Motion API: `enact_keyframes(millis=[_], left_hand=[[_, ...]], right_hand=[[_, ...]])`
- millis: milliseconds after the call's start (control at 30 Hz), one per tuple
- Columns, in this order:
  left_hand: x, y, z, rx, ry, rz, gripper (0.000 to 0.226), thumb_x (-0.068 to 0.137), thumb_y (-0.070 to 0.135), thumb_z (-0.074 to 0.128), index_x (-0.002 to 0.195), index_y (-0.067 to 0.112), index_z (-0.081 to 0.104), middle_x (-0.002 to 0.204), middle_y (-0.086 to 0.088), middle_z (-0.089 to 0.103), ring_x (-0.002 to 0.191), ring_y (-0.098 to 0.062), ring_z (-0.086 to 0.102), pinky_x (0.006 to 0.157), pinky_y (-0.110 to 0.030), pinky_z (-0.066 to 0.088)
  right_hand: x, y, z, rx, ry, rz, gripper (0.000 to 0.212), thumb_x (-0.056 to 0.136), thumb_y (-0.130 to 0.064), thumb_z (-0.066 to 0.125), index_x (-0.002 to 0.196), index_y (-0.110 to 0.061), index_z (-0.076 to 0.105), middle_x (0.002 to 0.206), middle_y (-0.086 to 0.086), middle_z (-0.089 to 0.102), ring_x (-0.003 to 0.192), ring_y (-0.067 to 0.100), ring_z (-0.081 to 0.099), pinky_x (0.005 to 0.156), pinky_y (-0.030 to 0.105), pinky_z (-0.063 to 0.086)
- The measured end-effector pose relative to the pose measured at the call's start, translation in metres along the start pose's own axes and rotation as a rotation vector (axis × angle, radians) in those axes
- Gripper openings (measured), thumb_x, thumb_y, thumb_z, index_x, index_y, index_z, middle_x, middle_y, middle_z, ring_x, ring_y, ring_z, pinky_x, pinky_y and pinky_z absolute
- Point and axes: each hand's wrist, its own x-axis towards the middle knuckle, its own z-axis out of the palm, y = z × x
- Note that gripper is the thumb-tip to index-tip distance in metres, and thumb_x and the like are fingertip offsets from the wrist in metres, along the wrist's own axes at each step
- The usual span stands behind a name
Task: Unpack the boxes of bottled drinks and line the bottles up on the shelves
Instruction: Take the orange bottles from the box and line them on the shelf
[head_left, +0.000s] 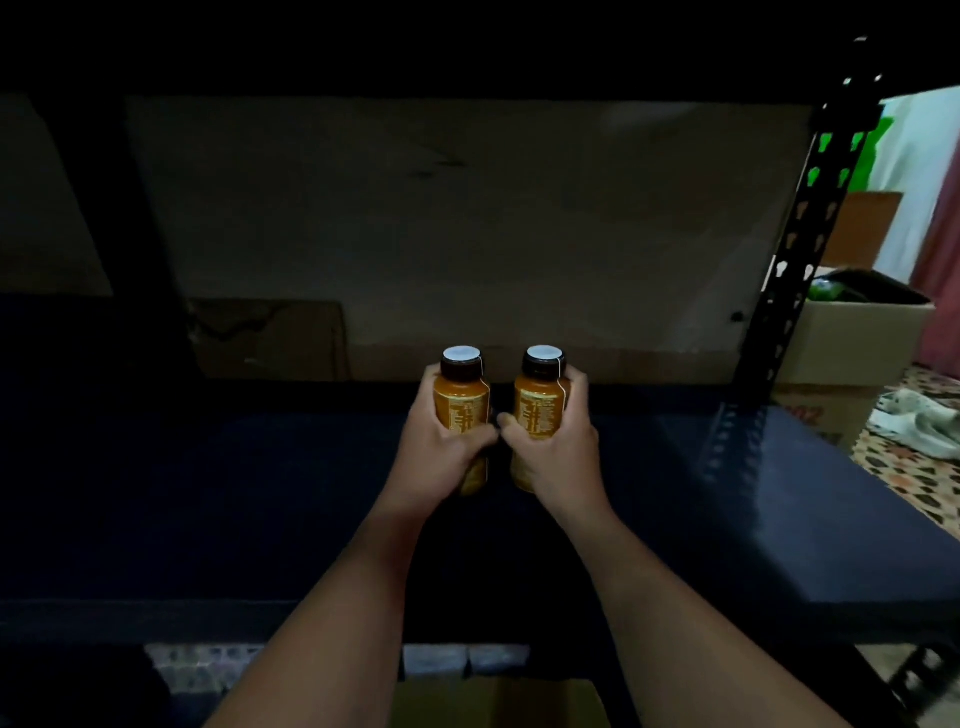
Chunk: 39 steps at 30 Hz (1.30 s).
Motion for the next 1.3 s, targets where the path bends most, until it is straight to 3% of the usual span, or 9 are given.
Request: enact_keyframes(millis=[200, 400, 500, 600, 700, 900, 1033, 1167, 1300], left_hand=[[0.016, -0.01, -0.002, -0.036, -0.019, 0.0, 0.054, 0.081, 0.003, 0.08, 0.121, 0.025, 0.052, 0.105, -0.005, 0.068, 0.095, -0.015, 0.07, 0.083, -0.031, 0.058], [0.014, -0.02, -0.009, -0.078, -0.03, -0.013, 0.081, 0.077, 0.009, 0.086, 0.143, 0.029, 0.043, 0.121, 0.0, 0.067, 0.111, -0.013, 0.068, 0.091, -0.035, 0.058], [0.01, -0.02, -0.012, -0.103, -0.04, -0.034, 0.082, 0.077, 0.019, 0.084, 0.145, 0.039, 0.042, 0.124, 0.007, 0.065, 0.115, -0.01, 0.064, 0.094, -0.033, 0.053], [0.007, -0.017, -0.014, -0.078, -0.057, -0.006, 0.065, 0.076, 0.016, 0.071, 0.137, 0.034, 0.054, 0.118, 0.004, 0.07, 0.112, -0.01, 0.066, 0.096, -0.036, 0.053], [0.005, -0.018, -0.016, -0.036, -0.01, -0.013, 0.055, 0.081, 0.008, 0.08, 0.128, 0.029, 0.062, 0.116, 0.005, 0.072, 0.111, -0.007, 0.066, 0.104, -0.044, 0.052], [0.005, -0.017, -0.011, 0.015, 0.112, -0.03, 0.079, 0.061, 0.026, 0.097, 0.129, 0.033, 0.059, 0.124, 0.014, 0.065, 0.115, -0.001, 0.062, 0.095, -0.027, 0.054], [0.006, -0.018, -0.005, 0.142, 0.185, 0.004, 0.084, 0.058, 0.04, 0.097, 0.129, 0.036, 0.053, 0.123, 0.015, 0.062, 0.113, -0.002, 0.061, 0.094, -0.031, 0.056], [0.003, -0.016, -0.01, 0.032, 0.124, -0.04, 0.096, 0.08, 0.018, 0.086, 0.157, 0.029, 0.03, 0.145, 0.01, 0.046, 0.13, -0.007, 0.047, 0.096, -0.02, 0.045], [0.002, -0.018, -0.018, -0.027, 0.119, -0.037, 0.084, 0.082, -0.005, 0.077, 0.153, 0.023, 0.041, 0.145, 0.001, 0.054, 0.135, -0.013, 0.049, 0.101, -0.024, 0.045]], right_hand=[[0.018, 0.007, 0.005, -0.008, -0.009, 0.006, 0.075, 0.083, -0.017, 0.081, 0.141, -0.03, 0.035, 0.117, -0.006, 0.058, 0.102, 0.004, 0.06, 0.068, 0.012, 0.048], [0.013, 0.006, 0.0, 0.123, -0.023, 0.045, 0.088, 0.08, -0.028, 0.084, 0.146, -0.038, 0.027, 0.124, -0.011, 0.057, 0.11, 0.005, 0.059, 0.088, 0.024, 0.052], [0.011, 0.007, -0.006, 0.207, -0.044, 0.093, 0.08, 0.086, -0.01, 0.074, 0.144, -0.043, 0.028, 0.125, -0.006, 0.057, 0.111, 0.01, 0.059, 0.092, 0.035, 0.052], [0.009, 0.007, -0.008, 0.146, -0.078, 0.109, 0.076, 0.086, 0.005, 0.066, 0.132, -0.048, 0.036, 0.117, -0.015, 0.058, 0.103, 0.0, 0.059, 0.081, 0.023, 0.05], [0.008, 0.009, -0.01, 0.127, -0.062, 0.132, 0.079, 0.082, 0.008, 0.069, 0.135, -0.044, 0.041, 0.115, -0.019, 0.058, 0.1, -0.008, 0.059, 0.078, 0.017, 0.046], [0.007, 0.009, -0.01, 0.09, -0.051, 0.14, 0.095, 0.073, 0.005, 0.08, 0.139, -0.047, 0.036, 0.136, -0.013, 0.048, 0.124, 0.006, 0.047, 0.087, 0.024, 0.046], [0.008, 0.007, -0.01, 0.022, -0.056, 0.14, 0.101, 0.072, -0.004, 0.086, 0.145, -0.042, 0.028, 0.135, -0.016, 0.042, 0.126, 0.006, 0.041, 0.096, 0.029, 0.042], [0.008, 0.004, -0.009, 0.07, -0.104, 0.198, 0.097, 0.077, 0.002, 0.078, 0.146, -0.043, 0.026, 0.134, -0.013, 0.046, 0.123, 0.009, 0.045, 0.097, 0.035, 0.045], [0.007, 0.004, -0.01, 0.069, -0.088, 0.206, 0.089, 0.079, 0.005, 0.075, 0.143, -0.041, 0.035, 0.123, -0.016, 0.051, 0.115, 0.004, 0.049, 0.096, 0.032, 0.043]])
